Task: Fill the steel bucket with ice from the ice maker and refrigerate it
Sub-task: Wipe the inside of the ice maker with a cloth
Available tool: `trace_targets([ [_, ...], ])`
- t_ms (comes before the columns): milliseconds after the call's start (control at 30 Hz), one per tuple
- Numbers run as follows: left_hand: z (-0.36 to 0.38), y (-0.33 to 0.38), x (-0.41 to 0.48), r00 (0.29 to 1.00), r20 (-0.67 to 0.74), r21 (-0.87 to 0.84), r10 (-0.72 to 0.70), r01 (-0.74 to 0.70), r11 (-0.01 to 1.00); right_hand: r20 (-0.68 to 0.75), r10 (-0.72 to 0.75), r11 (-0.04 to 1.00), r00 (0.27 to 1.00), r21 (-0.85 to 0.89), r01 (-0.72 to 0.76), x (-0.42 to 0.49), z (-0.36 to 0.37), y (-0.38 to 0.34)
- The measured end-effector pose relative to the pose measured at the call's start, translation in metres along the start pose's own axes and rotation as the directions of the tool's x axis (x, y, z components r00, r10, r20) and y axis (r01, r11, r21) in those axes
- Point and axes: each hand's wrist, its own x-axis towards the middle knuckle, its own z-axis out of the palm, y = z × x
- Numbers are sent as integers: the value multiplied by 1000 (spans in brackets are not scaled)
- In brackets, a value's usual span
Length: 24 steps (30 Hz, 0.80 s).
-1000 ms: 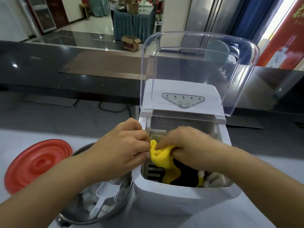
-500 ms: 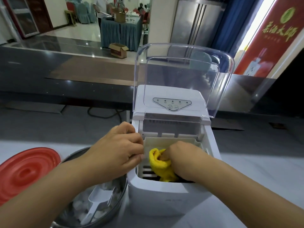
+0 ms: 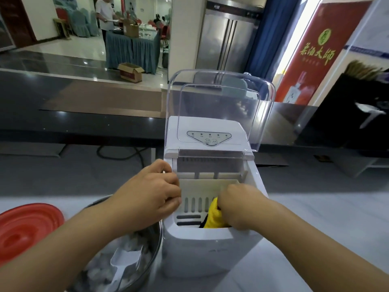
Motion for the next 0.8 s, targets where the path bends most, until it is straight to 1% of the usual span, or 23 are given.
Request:
trace_targets([
  [100, 1, -3, 2, 1000, -5, -42, 25, -26, 999, 75, -47, 988, 996, 152, 35, 9, 0, -7],
  [167, 2, -7, 3, 999, -5, -64, 49, -49, 997, 102, -59, 935, 993, 354, 19, 10, -4, -8],
  [200, 3, -8, 4, 998, 0, -72, 58, -57, 996, 97, -45, 878, 994, 479, -7, 9, -5, -8],
  [233, 3, -10, 4, 998, 4, -82, 66, -66, 994, 86, -19, 792, 996, 609, -37, 8, -5, -7],
  [267, 2, -11, 4, 997, 9, -101, 70, -69, 992, 75, 22, 676, 997, 734, -71, 7, -4, -5],
  [333, -1, -13, 3, 998, 15, -187, 57, -53, 981, 74, 123, 374, 990, 920, -115, 0, -7, 0],
  [367, -4, -15, 2, 999, 10, -247, 36, -32, 969, 61, 152, 225, 986, 970, -95, -4, -10, 5],
  [400, -8, -15, 2, 1000, -8, -301, 5, -8, 953, 42, 171, 95, 984, 994, -59, -7, -13, 9],
  [467, -15, -16, 3, 996, -82, -371, -48, 14, 928, 5, 226, -111, 974, 994, 20, -19, -22, 18],
  [533, -20, -13, 6, 979, -176, -439, -98, 11, 898, -35, 288, -262, 957, 958, 114, -28, -30, 23],
  [600, -26, -7, 11, 965, -230, -515, -128, -9, 857, -83, 359, -388, 930, 892, 229, -36, -41, 25],
  [667, -32, 1, 19, 954, -264, -573, -139, -39, 818, -130, 417, -451, 899, 829, 329, -44, -52, 24],
  [800, -44, 17, 35, 925, -362, -624, -116, -147, 767, -200, 501, -426, 842, 790, 441, -58, -66, 18],
])
